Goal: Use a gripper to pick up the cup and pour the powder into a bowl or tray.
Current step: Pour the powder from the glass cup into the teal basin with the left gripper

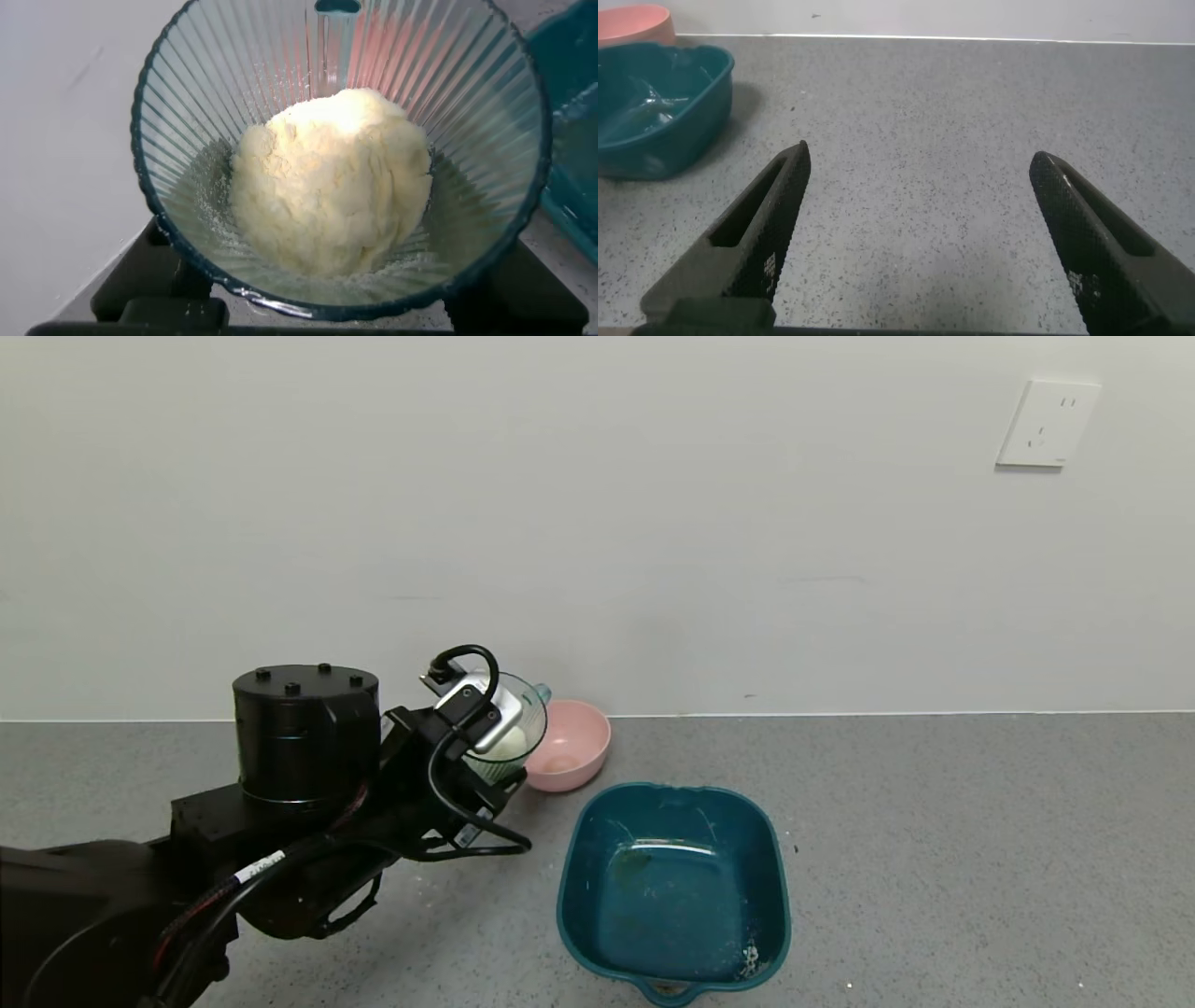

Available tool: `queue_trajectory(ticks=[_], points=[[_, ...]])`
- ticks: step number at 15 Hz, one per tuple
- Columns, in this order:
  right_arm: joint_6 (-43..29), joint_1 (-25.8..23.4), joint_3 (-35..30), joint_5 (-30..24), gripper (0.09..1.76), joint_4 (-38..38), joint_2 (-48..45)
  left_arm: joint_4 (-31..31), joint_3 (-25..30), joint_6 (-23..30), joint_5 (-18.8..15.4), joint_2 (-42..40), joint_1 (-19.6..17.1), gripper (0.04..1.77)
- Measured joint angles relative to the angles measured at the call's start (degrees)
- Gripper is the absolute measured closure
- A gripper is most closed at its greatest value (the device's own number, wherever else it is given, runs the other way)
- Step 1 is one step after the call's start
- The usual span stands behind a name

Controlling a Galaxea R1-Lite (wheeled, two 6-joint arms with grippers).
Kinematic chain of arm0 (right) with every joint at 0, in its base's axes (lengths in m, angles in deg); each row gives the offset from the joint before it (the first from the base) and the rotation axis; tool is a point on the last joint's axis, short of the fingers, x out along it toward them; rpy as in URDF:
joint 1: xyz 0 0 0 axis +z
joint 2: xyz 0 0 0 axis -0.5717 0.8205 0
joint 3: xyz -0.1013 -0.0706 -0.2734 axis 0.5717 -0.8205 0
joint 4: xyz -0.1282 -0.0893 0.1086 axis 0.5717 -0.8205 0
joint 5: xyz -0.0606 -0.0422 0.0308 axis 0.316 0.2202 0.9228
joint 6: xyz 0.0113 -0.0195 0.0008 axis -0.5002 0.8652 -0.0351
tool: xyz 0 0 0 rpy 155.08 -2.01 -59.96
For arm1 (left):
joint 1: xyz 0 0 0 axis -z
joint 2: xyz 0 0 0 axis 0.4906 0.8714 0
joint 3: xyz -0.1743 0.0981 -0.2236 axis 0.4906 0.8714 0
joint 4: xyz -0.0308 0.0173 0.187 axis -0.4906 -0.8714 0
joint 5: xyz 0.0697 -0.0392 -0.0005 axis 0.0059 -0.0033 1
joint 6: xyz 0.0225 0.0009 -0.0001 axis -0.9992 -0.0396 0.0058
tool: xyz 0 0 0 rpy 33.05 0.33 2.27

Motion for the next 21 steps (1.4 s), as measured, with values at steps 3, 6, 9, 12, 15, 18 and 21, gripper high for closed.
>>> queue_trajectory(ticks=[3,6,9,12,15,18,21], points=[[-0.02,0.00,0.00,0.00,0.14,-0.02,0.00,-1.65,-1.62,-6.81,0.21,0.16,1.87,0.51],[-0.02,0.01,0.00,0.00,0.14,-0.02,0.00,-1.79,-3.12,-14.91,3.49,0.83,3.28,0.51],[0.00,0.01,0.00,0.02,0.14,-0.02,0.00,-1.79,-4.79,-23.49,9.48,1.73,5.38,0.51],[0.00,-0.02,0.00,0.00,0.14,-0.02,0.00,-1.79,-6.18,-32.67,12.85,2.39,8.00,0.51],[0.00,0.00,0.00,0.00,0.14,0.00,0.02,-1.79,-8.00,-37.24,15.60,4.02,10.89,0.51],[-0.02,0.01,0.00,0.00,0.14,-0.02,0.00,-1.77,-8.61,-43.64,18.33,5.29,12.70,0.51],[0.00,0.00,0.00,0.02,0.14,0.00,0.00,-1.76,-8.87,-49.09,19.49,6.00,13.29,0.51]])
